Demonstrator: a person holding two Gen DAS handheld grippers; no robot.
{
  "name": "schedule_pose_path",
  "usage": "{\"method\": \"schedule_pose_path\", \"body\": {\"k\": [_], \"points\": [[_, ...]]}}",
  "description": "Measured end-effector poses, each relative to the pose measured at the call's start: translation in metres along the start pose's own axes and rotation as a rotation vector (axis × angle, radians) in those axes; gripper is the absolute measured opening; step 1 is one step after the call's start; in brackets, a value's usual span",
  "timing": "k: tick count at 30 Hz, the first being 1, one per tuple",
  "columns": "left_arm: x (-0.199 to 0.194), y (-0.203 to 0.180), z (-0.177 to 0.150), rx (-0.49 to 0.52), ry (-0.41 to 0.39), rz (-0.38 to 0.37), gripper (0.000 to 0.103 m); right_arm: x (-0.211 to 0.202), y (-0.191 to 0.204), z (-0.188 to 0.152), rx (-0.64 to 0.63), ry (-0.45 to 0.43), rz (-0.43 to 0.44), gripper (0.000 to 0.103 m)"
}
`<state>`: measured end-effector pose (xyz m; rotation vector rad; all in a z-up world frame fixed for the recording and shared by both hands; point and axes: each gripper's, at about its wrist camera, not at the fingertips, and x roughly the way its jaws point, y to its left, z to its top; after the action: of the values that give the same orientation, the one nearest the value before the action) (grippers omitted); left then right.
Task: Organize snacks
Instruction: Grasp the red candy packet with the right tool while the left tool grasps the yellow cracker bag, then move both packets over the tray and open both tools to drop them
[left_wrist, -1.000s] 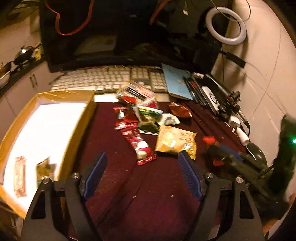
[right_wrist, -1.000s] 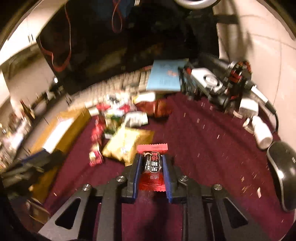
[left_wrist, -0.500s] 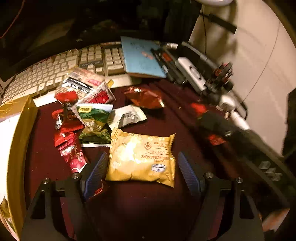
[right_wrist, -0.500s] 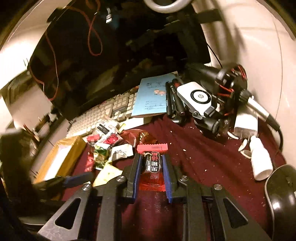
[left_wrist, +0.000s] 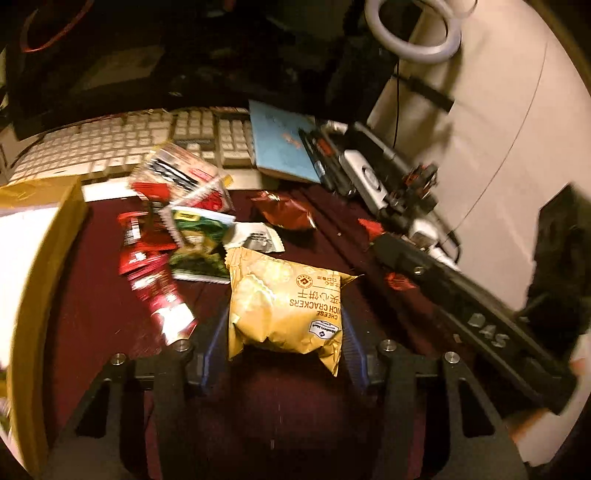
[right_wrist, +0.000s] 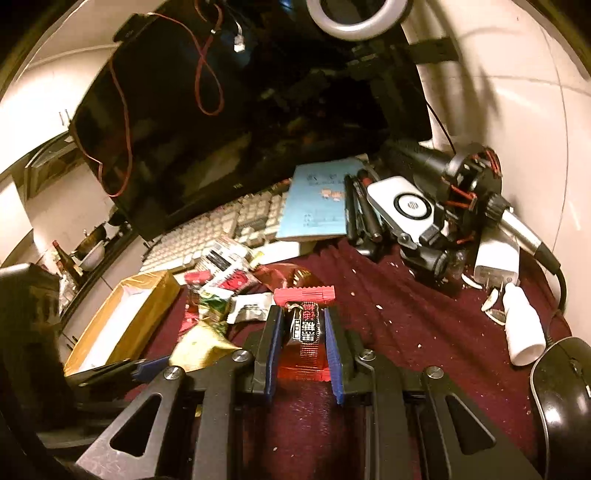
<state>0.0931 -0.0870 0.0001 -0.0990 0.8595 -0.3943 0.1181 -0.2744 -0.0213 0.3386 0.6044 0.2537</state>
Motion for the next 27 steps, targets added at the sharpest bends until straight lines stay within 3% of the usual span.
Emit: {"method": "schedule_pose_path", "body": {"k": [4, 11, 15, 18, 22, 24, 27], "points": [[-0.054, 0.027, -0.005, -0.1, -0.098, -0.003, 0.053, -0.01, 0.021, -0.003, -0.046, -0.02, 0.049, 0.023], [-0.135, 0.12, -0.027, -0.318, -0.217, 0.238, 0.053, -0.001, 0.118, -0.008, -0.198, 0.071, 0.278, 0.022], [-0.155, 0.182, -0.041, -0.437, -0.216, 0.364, 0.053, 0.033, 0.179, -0.015, -0.267, 0.189, 0.388, 0.022], [-0.16, 0.223, -0.045, -0.491, -0.208, 0.386, 0.053, 0.061, 0.223, -0.02, -0.31, 0.271, 0.41, 0.022], [-0.152, 0.265, -0.043, -0.532, -0.166, 0.389, 0.053, 0.093, 0.271, -0.029, -0.418, 0.316, 0.357, 0.022], [-0.138, 0.275, -0.041, -0.522, -0.108, 0.378, 0.053, 0.108, 0.291, -0.037, -0.47, 0.321, 0.333, 0.022], [-0.124, 0.276, -0.038, -0.487, -0.059, 0.448, 0.053, 0.134, 0.308, -0.047, -0.525, 0.365, 0.304, 0.022]]}}
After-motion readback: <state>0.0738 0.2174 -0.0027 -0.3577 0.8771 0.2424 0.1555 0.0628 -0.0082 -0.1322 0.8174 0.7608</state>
